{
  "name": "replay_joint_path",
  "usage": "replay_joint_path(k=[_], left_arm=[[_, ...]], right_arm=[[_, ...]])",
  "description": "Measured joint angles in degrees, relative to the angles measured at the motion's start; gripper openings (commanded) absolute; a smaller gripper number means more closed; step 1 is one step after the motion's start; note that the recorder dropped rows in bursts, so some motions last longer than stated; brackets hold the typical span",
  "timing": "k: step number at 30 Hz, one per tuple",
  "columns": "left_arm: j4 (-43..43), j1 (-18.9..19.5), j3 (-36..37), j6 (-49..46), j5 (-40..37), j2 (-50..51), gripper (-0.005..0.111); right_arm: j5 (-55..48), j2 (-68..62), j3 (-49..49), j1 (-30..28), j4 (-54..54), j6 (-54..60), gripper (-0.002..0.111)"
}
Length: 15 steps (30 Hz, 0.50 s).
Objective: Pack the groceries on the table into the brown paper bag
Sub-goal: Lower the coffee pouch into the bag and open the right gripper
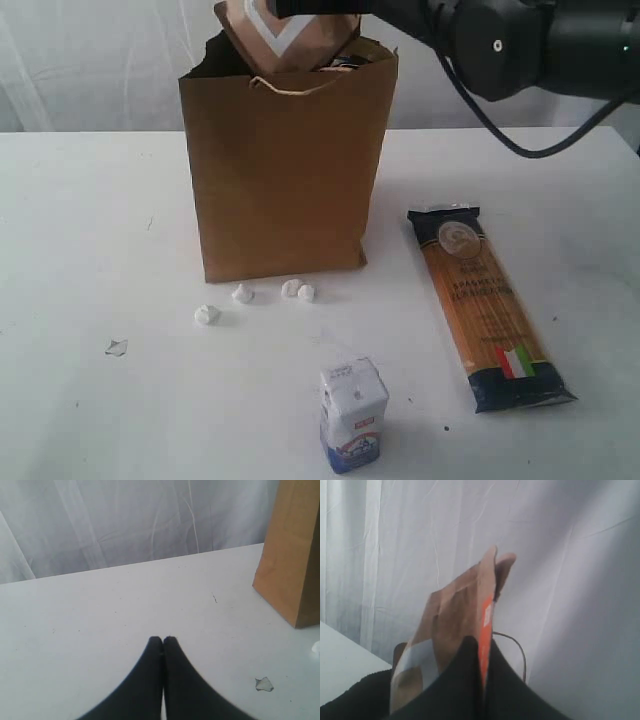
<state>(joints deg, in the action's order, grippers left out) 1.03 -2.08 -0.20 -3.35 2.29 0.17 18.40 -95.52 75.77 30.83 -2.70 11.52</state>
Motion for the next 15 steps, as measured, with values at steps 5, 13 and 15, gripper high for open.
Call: replay_joint_path(k=[5,13,15], left_arm=[[0.0,0.0,0.0,0.0,0.0,0.0,0.000],[0.0,0.0,0.0,0.0,0.0,0.0,0.000],[0.0,0.0,0.0,0.0,0.0,0.0,0.000]], right_arm=[[-2.4,0.0,0.0,0.0,0.0,-0.5,0.000],[-7.5,0.7,0.2,0.0,0.0,-1.0,0.000],[-8.4,0.9,0.2,0.0,0.0,-1.1,0.000]])
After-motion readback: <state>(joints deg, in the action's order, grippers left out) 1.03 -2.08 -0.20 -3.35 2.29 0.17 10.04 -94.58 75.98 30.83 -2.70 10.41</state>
